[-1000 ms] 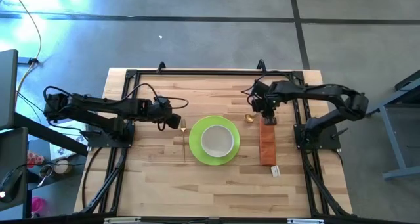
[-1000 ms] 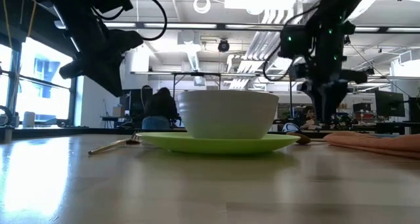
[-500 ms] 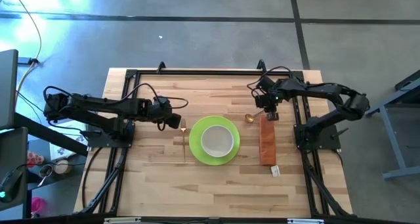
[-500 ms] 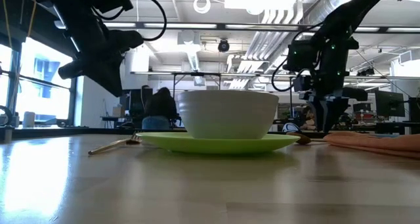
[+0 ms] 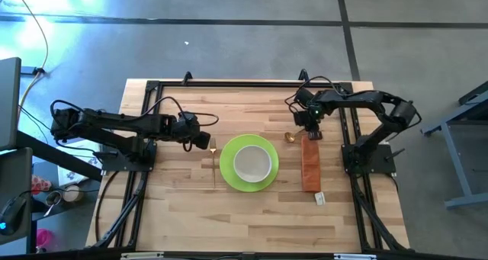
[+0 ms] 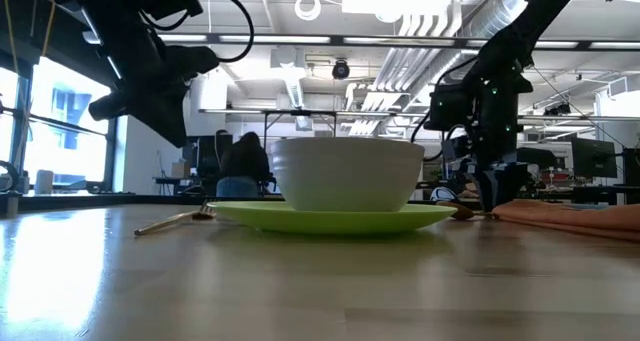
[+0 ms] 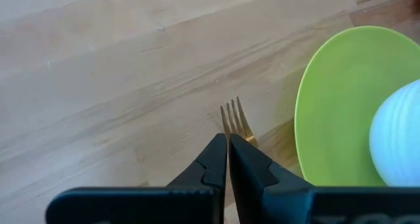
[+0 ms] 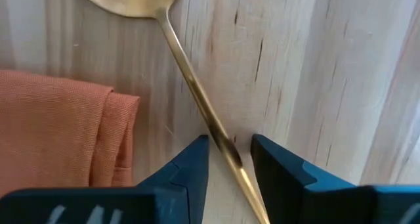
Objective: Set table place
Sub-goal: Place the spoon inside the white bowl
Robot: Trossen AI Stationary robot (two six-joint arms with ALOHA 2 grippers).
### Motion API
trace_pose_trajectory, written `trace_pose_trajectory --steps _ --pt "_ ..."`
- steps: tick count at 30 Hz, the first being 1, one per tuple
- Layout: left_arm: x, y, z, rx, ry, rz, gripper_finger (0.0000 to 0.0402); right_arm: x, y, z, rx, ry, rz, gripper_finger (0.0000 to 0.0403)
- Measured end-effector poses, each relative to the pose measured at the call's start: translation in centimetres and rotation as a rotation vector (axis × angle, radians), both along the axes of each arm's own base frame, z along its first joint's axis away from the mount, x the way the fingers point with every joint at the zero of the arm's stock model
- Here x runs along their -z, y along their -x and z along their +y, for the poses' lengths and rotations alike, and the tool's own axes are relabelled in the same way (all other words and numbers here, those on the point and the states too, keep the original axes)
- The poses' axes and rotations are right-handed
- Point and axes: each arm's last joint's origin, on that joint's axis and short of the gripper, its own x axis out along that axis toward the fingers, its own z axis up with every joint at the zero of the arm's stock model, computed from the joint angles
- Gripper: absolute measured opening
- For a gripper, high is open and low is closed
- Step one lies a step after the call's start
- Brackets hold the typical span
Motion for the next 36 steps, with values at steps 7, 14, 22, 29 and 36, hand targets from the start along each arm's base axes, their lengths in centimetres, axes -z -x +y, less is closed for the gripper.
trace_pose_trajectory --steps 7,14,22,29,36 --pt "0.0 0.0 0.0 0.003 -0.001 0.003 0.0008 -0.7 0.2 0.1 0.110 0.022 -0.024 0.0016" --pt "0.0 0.0 0.0 0.007 0.000 0.004 0.0008 -5.6 -0.1 0.8 0.281 0.092 -0.066 0.0004" --pt "0.0 0.0 -0.1 0.028 0.005 0.009 0.0008 -16.9 -3.9 5.3 0.251 0.171 -0.081 0.0002" --pt "0.0 0.0 -0.1 0.069 0.005 0.022 0.0008 -20.8 -10.9 11.9 0.148 0.158 -0.077 0.0001" --pt "0.2 0.2 -0.2 0.100 0.003 0.059 0.0008 -16.2 -16.5 17.1 0.039 0.107 0.206 0.0000"
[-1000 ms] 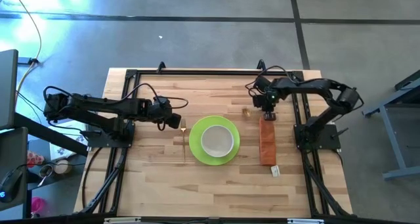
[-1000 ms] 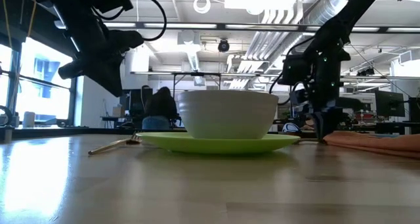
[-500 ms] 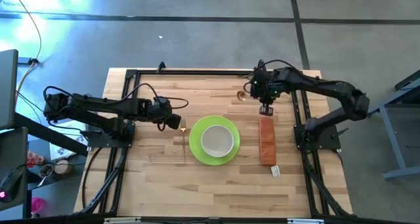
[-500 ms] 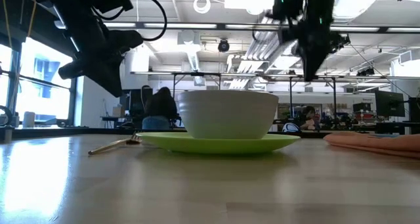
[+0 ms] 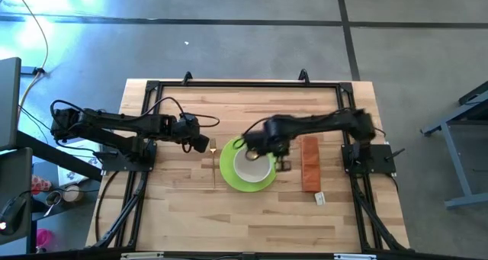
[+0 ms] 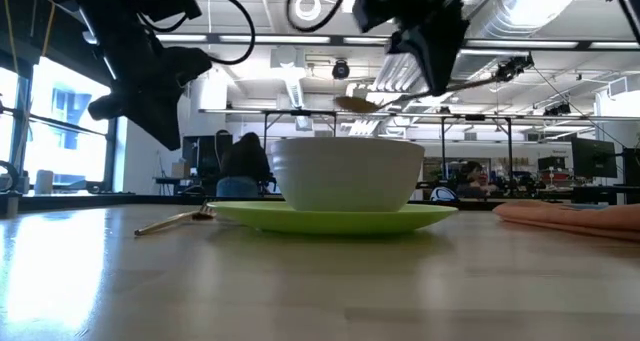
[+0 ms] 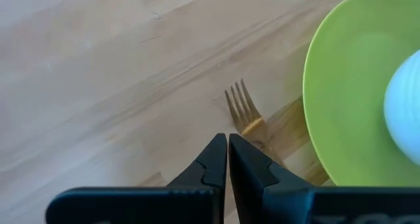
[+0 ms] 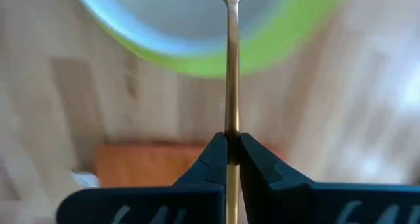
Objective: Set table place
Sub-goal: Place the spoon inside the white bowl
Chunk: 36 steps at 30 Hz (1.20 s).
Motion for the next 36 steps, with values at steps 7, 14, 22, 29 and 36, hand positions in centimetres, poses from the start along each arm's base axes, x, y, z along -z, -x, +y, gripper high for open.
trace_pose_trajectory --steps 7,14,22,29,36 --pt "0.1 0.1 -0.1 0.052 0.002 0.029 0.0008 4.0 -3.6 2.2 -0.021 -0.098 0.088 0.0000" --pt "0.1 0.1 -0.1 0.094 -0.008 0.042 0.0008 6.3 -4.6 2.3 -0.002 -0.119 0.144 0.0000" --pt "0.1 0.1 -0.1 0.100 -0.011 0.044 0.0008 6.4 -4.7 1.7 0.036 -0.121 0.147 0.0001" --pt "0.1 0.1 -0.1 0.100 -0.011 0.044 0.0008 6.4 -4.9 0.8 0.052 -0.135 0.135 0.0032" --pt "0.1 0.1 -0.1 0.100 -0.011 0.043 0.0008 6.5 -5.0 0.3 0.041 -0.140 0.124 0.0051"
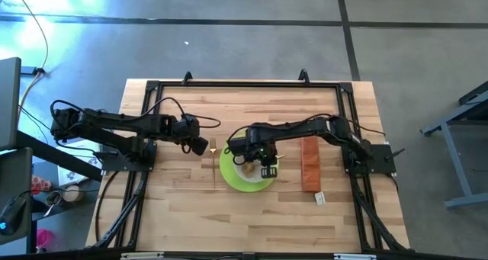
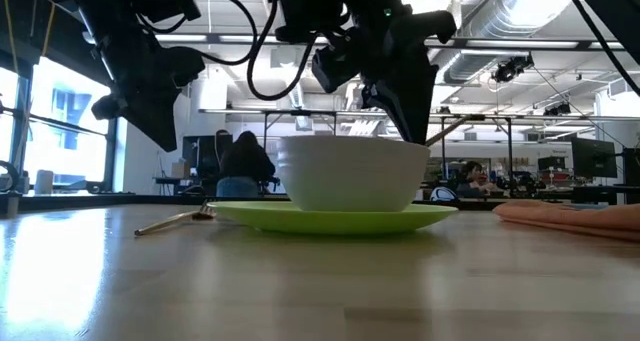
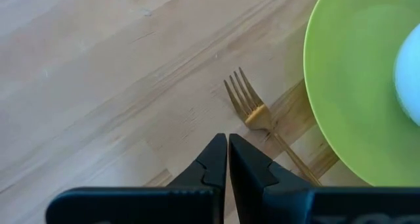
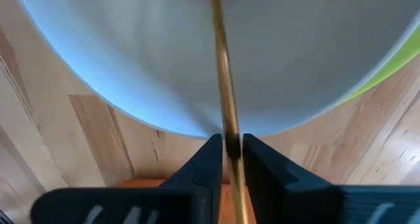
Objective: Set table place
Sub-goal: Place the spoon inside the white bowl
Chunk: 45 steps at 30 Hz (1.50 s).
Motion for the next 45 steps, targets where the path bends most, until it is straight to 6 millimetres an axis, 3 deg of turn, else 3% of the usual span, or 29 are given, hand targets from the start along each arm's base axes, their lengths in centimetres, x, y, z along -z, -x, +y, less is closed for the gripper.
trace_pose_trajectory --steps 5,12,15,19,24,28,31,37,45 --pt "0.0 0.0 0.0 0.000 0.000 0.000 0.0008 -1.1 -0.5 0.0 0.001 -0.001 -0.055 0.0052" --pt "0.0 0.0 0.0 0.000 0.000 -0.001 0.0008 -6.3 -1.5 -0.4 0.016 0.108 -0.247 0.0052" --pt "0.0 0.0 0.0 0.000 0.001 -0.001 0.0008 -7.3 -1.7 -1.7 0.027 0.143 -0.289 0.0041" --pt "0.0 0.0 0.0 0.001 0.003 -0.001 0.0008 -6.4 -1.5 -3.8 0.069 0.155 -0.246 0.0008" --pt "0.0 0.0 0.0 0.001 0.004 0.001 0.0008 -2.8 -0.7 -5.4 0.094 0.160 -0.096 0.0001" --pt "0.0 0.1 0.0 0.002 0.007 0.008 0.0008 0.3 0.4 -5.3 0.086 0.133 0.039 0.0000" --pt "0.0 0.1 0.0 0.003 0.008 0.008 0.0008 1.4 0.8 -4.5 0.068 0.110 0.078 0.0000" --pt "0.0 0.1 0.0 0.003 0.010 0.007 0.0008 1.5 0.3 -3.2 0.051 0.073 0.026 0.0000" --pt "0.0 0.1 -0.1 0.006 0.015 0.005 0.0008 -0.9 -1.4 -3.3 0.067 0.069 -0.145 0.0000"
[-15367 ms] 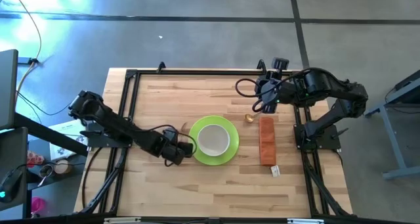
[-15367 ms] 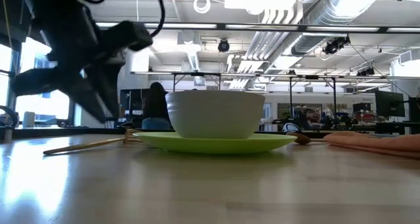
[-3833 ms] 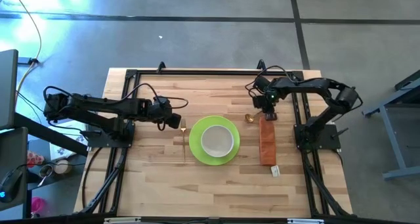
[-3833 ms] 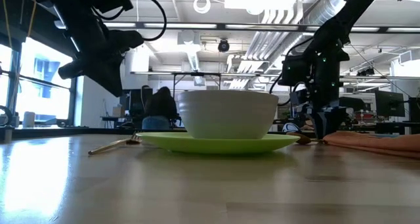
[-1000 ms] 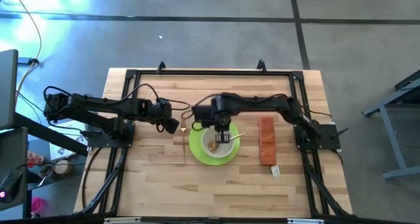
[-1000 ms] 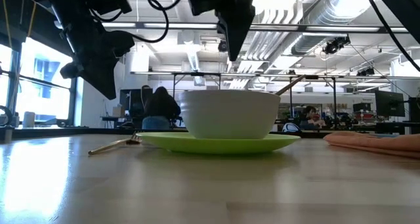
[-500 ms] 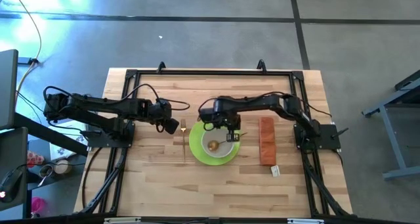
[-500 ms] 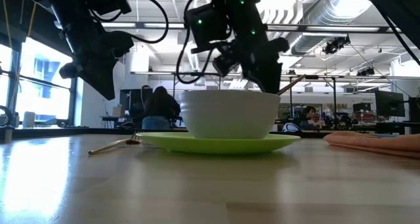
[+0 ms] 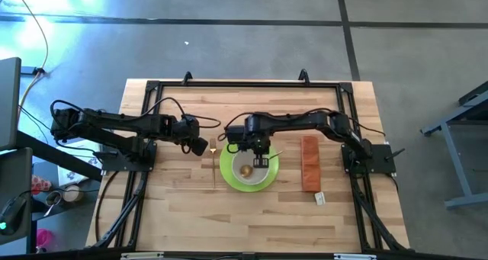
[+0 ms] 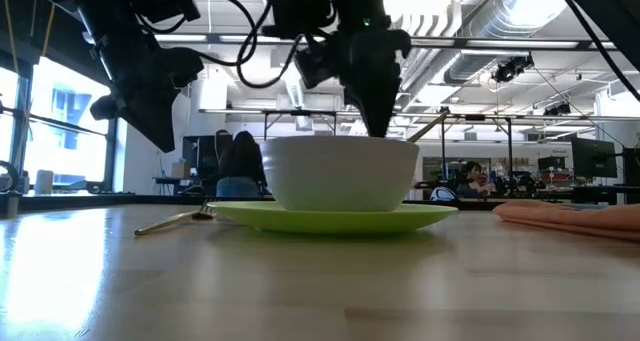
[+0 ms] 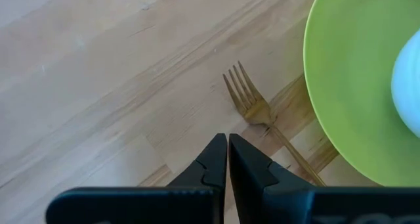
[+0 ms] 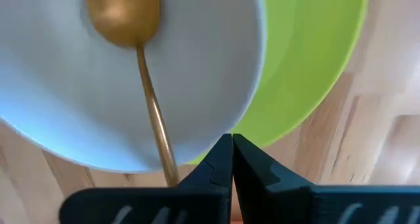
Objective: Set table place
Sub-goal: Place the spoon inside the white bowl
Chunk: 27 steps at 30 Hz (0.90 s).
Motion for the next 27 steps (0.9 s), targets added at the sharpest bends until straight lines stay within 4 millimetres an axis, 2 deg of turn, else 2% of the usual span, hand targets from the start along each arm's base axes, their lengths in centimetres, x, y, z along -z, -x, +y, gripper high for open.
trace_pose_trajectory --steps 10,14,21,24,27 --pt "0.1 0.1 0.0 0.000 0.003 0.017 0.0008 -2.8 0.4 -2.2 0.069 0.077 -0.053 0.0000" --pt "0.1 0.1 0.0 0.000 0.003 0.017 0.0008 -3.6 0.2 -1.1 0.051 0.007 -0.114 0.0000" --pt "0.1 0.1 0.0 -0.002 -0.002 0.017 0.0008 -3.1 -1.2 2.0 -0.069 -0.059 -0.239 0.0000" --pt "0.1 0.1 0.0 -0.003 -0.003 0.018 0.0008 -2.0 -1.6 2.4 -0.079 -0.097 -0.262 0.0000" --pt "0.1 0.2 0.0 -0.004 -0.003 0.018 0.0008 -0.7 -1.8 1.9 -0.070 -0.103 -0.271 0.0000"
